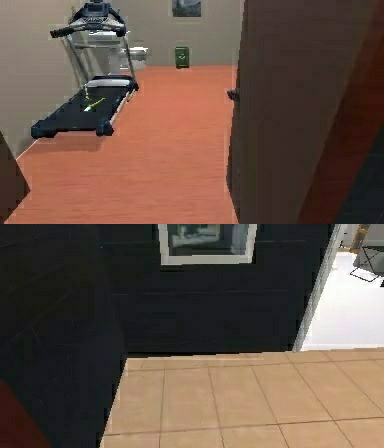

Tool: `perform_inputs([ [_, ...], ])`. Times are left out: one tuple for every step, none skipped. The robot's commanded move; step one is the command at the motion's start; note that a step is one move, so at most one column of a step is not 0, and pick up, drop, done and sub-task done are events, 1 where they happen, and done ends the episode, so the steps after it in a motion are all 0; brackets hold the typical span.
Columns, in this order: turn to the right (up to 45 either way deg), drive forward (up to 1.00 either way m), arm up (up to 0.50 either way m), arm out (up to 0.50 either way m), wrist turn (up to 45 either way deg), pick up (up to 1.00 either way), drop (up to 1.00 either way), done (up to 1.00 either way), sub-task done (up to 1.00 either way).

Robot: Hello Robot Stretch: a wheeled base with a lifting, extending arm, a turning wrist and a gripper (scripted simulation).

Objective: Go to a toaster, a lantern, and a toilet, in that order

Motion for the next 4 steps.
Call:
perform_inputs([
  [-45.0, 0.0, 0.0, 0.0, 0.0, 0.0, 0.0, 0.0, 0.0],
  [-18.0, 0.0, 0.0, 0.0, 0.0, 0.0, 0.0, 0.0, 0.0],
  [0.0, 0.35, 0.0, 0.0, 0.0, 0.0, 0.0, 0.0, 0.0],
  [45.0, 0.0, 0.0, 0.0, 0.0, 0.0, 0.0, 0.0, 0.0],
])
